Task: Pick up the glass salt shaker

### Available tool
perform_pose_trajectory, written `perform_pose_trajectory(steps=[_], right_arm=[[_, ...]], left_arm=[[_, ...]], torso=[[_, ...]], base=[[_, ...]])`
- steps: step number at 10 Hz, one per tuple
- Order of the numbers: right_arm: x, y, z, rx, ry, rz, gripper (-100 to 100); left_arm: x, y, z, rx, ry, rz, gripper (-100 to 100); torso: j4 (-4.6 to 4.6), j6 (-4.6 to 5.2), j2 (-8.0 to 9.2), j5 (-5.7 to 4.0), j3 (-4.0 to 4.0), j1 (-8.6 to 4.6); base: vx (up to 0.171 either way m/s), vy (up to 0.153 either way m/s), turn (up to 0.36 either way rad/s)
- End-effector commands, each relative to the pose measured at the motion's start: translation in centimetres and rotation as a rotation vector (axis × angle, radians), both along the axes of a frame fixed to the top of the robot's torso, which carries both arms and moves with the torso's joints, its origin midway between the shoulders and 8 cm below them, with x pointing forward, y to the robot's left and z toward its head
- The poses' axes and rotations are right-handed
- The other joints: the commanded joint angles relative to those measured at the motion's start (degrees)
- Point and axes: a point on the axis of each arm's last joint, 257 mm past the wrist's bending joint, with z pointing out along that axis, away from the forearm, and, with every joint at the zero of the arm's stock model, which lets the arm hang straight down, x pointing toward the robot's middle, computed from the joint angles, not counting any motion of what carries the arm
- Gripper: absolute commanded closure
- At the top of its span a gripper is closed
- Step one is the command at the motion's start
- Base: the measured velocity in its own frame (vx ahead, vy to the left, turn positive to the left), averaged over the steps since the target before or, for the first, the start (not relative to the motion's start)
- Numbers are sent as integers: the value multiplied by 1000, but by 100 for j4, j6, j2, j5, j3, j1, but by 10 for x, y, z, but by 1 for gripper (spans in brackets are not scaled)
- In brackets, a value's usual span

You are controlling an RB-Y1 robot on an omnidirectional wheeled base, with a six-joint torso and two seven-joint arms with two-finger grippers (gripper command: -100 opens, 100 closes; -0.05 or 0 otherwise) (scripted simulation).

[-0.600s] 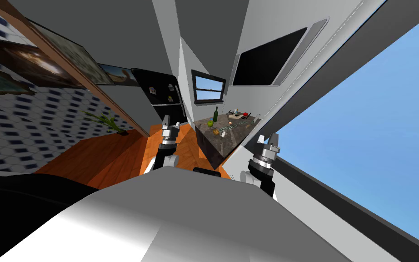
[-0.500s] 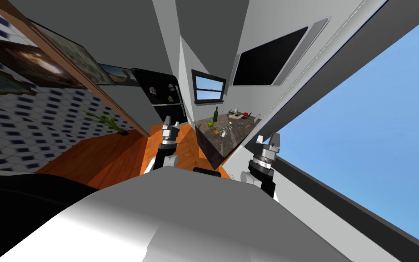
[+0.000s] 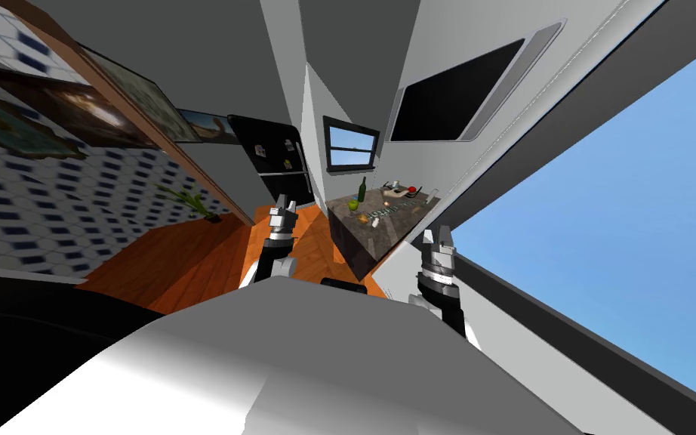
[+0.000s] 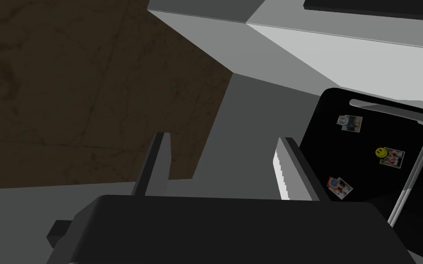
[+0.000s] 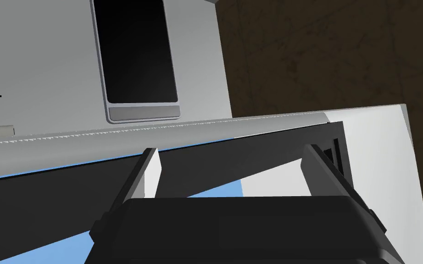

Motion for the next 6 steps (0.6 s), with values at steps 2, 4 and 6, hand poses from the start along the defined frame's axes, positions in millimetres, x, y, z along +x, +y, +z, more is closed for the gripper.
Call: perform_pose_trajectory(steps=[2, 4, 6], right_arm=[[1, 0, -13, -75, 61, 14, -100], [1, 0, -23, -121, 102, 21, -100], [0, -5, -46, -198, 190, 23, -100]], left_arm=[[0, 0, 0, 0, 0, 0, 0], [0, 0, 0, 0, 0, 0, 0], [0, 0, 0, 0, 0, 0, 0]], torso=[[0, 1, -4, -1, -2, -8], [-1, 0, -5, -1, -3, -3], [-2, 0, -9, -2, -5, -11]], base=[[-23, 47, 33], [-24, 60, 62], [-17, 58, 96]])
